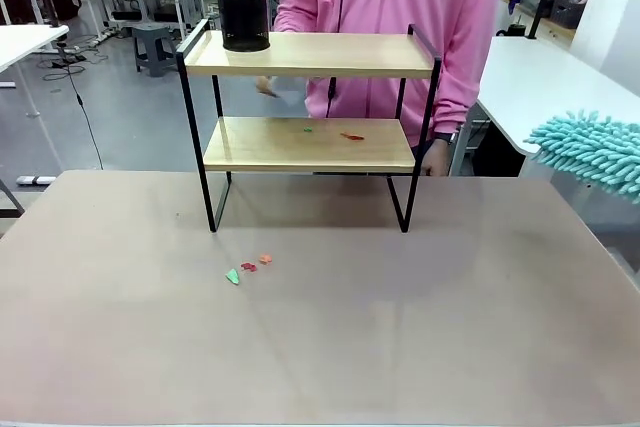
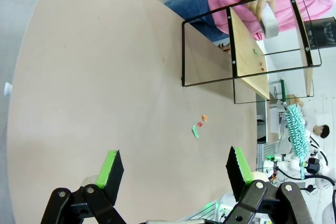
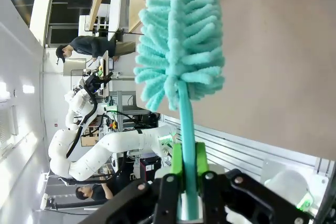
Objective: Clean the shelf.
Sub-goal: Clean the remaining tier of the Shelf with the Duster once objects are removed.
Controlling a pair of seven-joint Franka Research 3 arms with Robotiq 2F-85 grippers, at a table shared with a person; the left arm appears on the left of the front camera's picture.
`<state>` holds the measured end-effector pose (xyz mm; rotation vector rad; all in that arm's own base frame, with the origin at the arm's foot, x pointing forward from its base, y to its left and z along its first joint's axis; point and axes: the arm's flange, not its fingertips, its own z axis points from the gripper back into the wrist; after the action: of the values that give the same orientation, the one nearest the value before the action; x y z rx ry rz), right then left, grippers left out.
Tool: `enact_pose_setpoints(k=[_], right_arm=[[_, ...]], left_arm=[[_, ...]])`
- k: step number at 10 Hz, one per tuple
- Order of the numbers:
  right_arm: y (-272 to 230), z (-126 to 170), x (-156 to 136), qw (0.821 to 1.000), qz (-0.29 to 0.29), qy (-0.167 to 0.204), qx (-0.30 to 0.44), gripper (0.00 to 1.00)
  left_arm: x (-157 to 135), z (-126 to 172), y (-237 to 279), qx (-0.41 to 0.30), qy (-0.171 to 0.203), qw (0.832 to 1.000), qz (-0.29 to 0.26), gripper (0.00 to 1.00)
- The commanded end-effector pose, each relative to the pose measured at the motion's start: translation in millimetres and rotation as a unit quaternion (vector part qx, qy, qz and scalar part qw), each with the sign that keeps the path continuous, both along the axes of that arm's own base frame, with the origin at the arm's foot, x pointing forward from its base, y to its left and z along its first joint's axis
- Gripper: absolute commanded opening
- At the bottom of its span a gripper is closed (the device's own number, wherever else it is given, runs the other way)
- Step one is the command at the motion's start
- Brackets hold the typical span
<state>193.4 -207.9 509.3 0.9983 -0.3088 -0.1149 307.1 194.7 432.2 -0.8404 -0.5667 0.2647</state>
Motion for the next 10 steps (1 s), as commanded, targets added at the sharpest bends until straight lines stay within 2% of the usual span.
enact_pose_setpoints(k=[1, 3, 4, 5, 7, 10], right_arm=[[0.5, -0.4, 2.0, 1.000, 0.007, -0.012, 0.005, 0.12], [0.0, 0.0, 0.0, 1.000, 0.000, 0.000, 0.000, 0.12], [19.2, 11.0, -2.3, 0.999, 0.002, -0.020, -0.027, 0.12], [41.1, 29.7, -8.6, 0.997, 0.028, -0.059, -0.044, 0.12], [106.3, 54.9, -27.3, 0.978, 0.156, -0.098, -0.098, 0.12], [197.6, 44.4, -38.5, 0.935, 0.293, -0.108, -0.168, 0.12]], left_arm=[[-0.7, -0.8, -0.4, 0.000, -0.012, 1.000, -0.005, 1.00], [-0.7, -0.8, -0.4, 0.000, -0.012, 1.000, -0.005, 1.00], [-0.7, -0.8, -0.4, 0.000, -0.012, 1.000, -0.005, 1.00], [-0.7, -0.8, -0.4, 0.000, -0.012, 1.000, -0.005, 1.00], [-0.7, -0.8, -0.4, 0.000, -0.012, 1.000, -0.005, 1.00], [-0.7, -0.8, -0.4, 0.000, -0.012, 1.000, -0.005, 1.00]])
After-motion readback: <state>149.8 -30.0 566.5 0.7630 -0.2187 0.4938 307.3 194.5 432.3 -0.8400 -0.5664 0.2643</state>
